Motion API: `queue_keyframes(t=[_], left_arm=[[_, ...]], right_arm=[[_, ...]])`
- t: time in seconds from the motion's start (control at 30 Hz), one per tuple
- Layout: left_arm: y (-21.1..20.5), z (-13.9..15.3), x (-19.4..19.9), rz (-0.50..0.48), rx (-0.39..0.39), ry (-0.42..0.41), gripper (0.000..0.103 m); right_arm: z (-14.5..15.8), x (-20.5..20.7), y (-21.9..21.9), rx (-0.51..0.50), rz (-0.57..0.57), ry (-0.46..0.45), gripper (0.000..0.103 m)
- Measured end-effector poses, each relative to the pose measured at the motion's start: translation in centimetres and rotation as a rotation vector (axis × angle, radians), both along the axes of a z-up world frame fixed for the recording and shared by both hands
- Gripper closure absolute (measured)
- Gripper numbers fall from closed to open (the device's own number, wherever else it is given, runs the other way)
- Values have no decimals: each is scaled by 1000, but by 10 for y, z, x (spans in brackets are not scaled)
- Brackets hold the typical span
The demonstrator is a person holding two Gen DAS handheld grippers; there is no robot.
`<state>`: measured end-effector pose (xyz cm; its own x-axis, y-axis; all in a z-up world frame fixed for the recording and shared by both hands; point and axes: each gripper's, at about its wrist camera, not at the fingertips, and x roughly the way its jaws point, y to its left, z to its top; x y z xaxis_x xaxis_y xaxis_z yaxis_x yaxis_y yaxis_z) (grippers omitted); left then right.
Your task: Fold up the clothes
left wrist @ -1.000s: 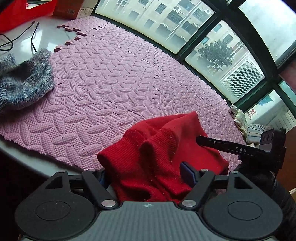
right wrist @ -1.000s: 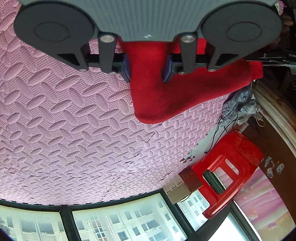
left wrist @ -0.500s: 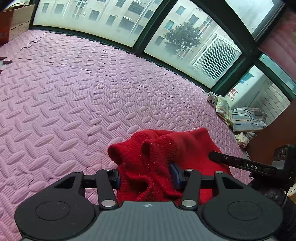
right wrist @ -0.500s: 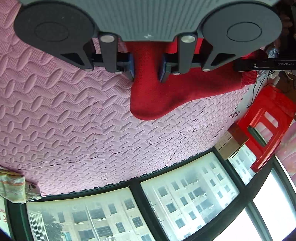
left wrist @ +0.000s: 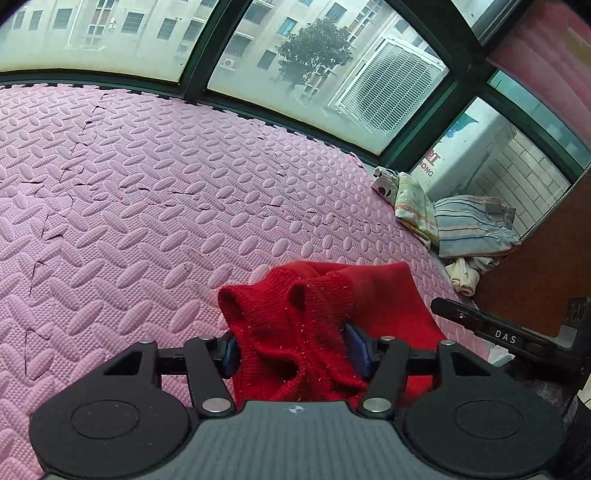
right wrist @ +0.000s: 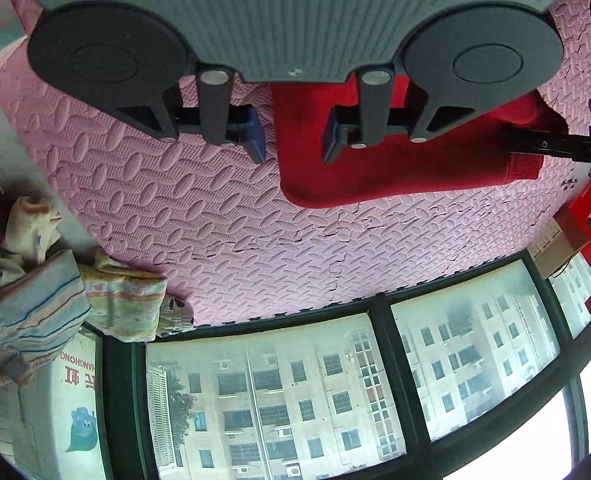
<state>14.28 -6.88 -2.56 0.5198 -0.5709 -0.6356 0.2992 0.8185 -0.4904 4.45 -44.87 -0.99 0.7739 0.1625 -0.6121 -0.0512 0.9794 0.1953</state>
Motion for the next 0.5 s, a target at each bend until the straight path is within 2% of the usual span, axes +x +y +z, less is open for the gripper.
queue_keyframes(t=[0.03, 0.13, 0.23, 0.3, 0.5], left_arm=[[3, 3, -1, 8, 4, -7, 36], [13, 19, -4, 42, -16, -49, 35], [13, 37, -4, 53, -31, -116, 37], [7, 44, -6, 19, -57, -141, 43], [-19, 31, -1, -79, -61, -98, 51]], right_arm=[[4, -5, 6, 9, 30, -7, 69], [15, -17, 33, 53, 141, -33, 69], [18, -23, 67, 99, 232, -39, 72], [16, -23, 85, 120, 272, -37, 78], [2, -23, 122, 146, 333, -18, 84]])
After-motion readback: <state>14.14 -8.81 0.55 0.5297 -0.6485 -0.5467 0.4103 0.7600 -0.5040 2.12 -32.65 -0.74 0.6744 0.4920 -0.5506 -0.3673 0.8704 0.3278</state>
